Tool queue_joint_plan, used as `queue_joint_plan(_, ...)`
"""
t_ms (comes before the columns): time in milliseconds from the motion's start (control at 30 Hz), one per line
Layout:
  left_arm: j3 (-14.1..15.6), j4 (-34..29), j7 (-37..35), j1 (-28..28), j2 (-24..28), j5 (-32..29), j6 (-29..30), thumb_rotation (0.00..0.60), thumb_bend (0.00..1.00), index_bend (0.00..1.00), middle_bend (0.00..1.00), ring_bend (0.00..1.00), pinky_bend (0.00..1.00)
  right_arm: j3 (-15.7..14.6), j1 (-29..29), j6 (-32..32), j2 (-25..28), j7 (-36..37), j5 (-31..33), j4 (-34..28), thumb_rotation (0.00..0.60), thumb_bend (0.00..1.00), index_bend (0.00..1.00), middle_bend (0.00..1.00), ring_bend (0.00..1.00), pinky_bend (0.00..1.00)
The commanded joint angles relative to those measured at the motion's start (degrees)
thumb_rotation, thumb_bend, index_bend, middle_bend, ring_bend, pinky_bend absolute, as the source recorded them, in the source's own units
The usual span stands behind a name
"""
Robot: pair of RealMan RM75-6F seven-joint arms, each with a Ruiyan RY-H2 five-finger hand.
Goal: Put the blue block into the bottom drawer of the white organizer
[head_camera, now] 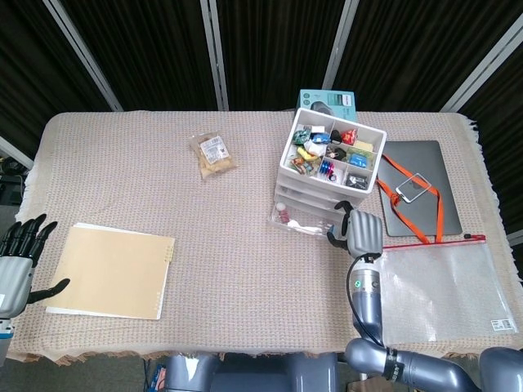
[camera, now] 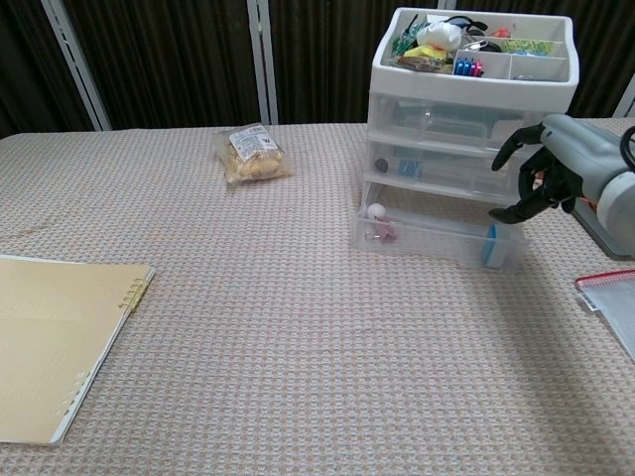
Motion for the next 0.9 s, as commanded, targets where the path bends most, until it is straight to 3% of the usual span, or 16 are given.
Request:
queue_joint_plan(33, -0.02, 0.04, 0.05, 0.02, -0.04, 0.03, 0.08, 0.6, 0.14, 0.09, 0.0, 0.0, 0.0, -4.73, -1.8, 0.36, 2.67, 2.73, -6.86, -2.48, 0.6, 0.17, 0.34, 0.51, 0.51, 0.57)
queue_joint_plan(100, -0.01, 0.01, 0.08, 0.07, -0.06, 0.08, 0.21, 0.6, 0.14, 0.09, 0.0, 0.0, 0.0, -8.5, -2.54, -0.01, 4.99, 4.36, -12.7, -3.15, 0.6, 0.2, 0.33, 0.39, 0.36, 0.47)
queue_joint_plan(167, 0.0, 0.0, 0.07, 0.13, -0.1, 0.17, 0.37, 0.6, 0.14, 0.09, 0.0, 0.0, 0.0, -12.75, -2.83, -0.82, 7.91, 5.2, -19.21, -2.92, 0.6, 0.22, 0.3, 0.25, 0.2, 0.28)
queue_joint_plan(300, -0.1, 0.18, 0.2, 0.14, -0.29, 0.32, 0.66, 0.6, 0.14, 0.09, 0.0, 0.0, 0.0, -19.13, -2.19, -1.92, 12.42, 1.71, -29.43, -0.1, 0.6, 0.25, 0.19, 0.12, 0.04, 0.17)
queue_joint_plan(400, -0.22, 0.28, 0.28, 0.16, -0.42, 0.18, 0.77, 0.6, 0.14, 0.09, 0.0, 0.0, 0.0, -22.49, -2.02, -1.79, 14.17, -3.45, -35.21, 2.36, 0.6, 0.28, 0.13, 0.1, 0.02, 0.15)
queue_joint_plan(567, -0.34, 0.46, 0.14, 0.19, -0.52, 0.1, 0.92, 0.6, 0.14, 0.09, 0.0, 0.0, 0.0, -25.65, -1.86, -0.76, 13.5, -11.45, -43.62, 8.47, 0.6, 0.33, 0.14, 0.08, 0.0, 0.11)
queue_joint_plan(900, -0.66, 0.47, -0.72, 0.27, -0.65, -0.14, 1.31, 0.6, 0.14, 0.09, 0.0, 0.0, 0.0, -26.27, -2.17, -5.03, 10.34, -18.97, -46.17, 13.71, 0.6, 0.35, 0.16, 0.08, 0.0, 0.09)
